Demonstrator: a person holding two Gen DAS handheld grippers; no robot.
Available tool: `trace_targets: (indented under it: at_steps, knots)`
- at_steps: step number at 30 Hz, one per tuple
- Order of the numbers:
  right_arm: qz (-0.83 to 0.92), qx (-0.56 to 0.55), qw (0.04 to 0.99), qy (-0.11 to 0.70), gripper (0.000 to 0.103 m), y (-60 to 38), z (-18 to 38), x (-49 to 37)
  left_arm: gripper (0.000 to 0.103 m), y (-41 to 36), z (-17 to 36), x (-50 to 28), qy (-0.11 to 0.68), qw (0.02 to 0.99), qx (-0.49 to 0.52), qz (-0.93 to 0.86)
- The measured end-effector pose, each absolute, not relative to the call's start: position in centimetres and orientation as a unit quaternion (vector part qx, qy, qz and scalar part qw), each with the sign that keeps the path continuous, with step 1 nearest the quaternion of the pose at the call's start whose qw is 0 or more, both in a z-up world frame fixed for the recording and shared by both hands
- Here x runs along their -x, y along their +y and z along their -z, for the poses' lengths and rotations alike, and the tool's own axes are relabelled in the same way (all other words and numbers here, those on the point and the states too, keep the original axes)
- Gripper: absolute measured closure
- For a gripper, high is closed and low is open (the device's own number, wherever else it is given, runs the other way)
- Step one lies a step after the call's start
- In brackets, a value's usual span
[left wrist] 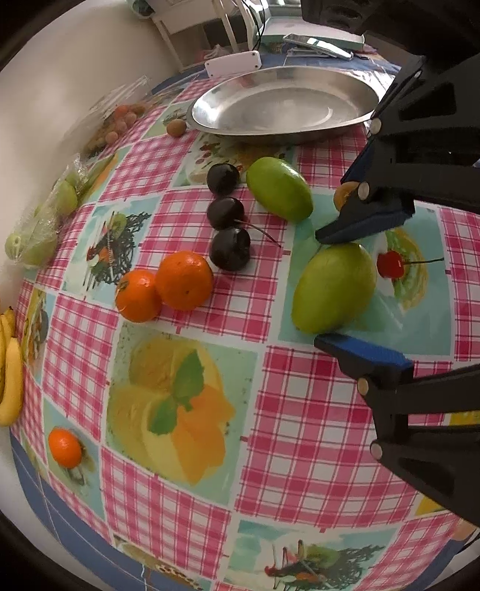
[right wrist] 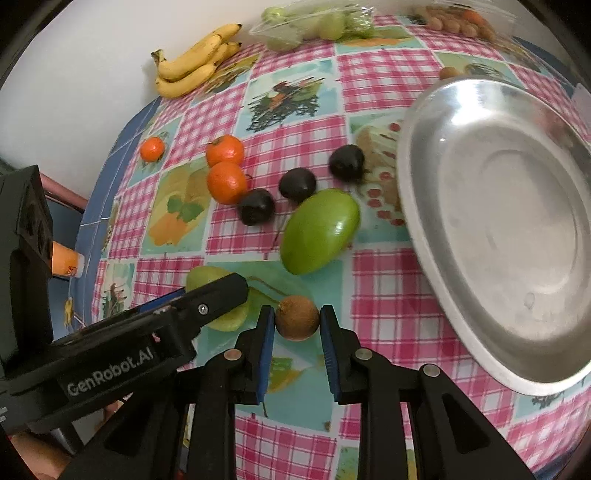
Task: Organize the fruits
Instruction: 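Move the right tool to the brown kiwi while the left tool approaches the large green mango, then close the right tool on the kiwi while the left tool grips the green mango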
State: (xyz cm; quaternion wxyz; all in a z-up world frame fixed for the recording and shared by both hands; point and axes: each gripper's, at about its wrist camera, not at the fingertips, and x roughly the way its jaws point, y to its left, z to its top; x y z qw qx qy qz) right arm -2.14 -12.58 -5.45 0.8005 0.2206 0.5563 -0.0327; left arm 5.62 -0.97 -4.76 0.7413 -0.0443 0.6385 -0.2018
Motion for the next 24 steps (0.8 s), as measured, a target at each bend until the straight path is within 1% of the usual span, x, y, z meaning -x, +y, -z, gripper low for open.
trace_targets:
  at_steps: [14, 24]
  knots:
    - [0.032, -0.221, 0.802, 0.554, 0.077, -12.7, 5.1, 2.4, 0.053, -0.2, 4.4, -5.6, 0.631, 0.751, 0.051, 0.191]
    - [0.033, -0.223, 0.821, 0.524, 0.077, -13.1, 2.6, 3.1, 0.053, 0.9, 1.5, -5.5, 0.596, 0.773, 0.075, 0.204]
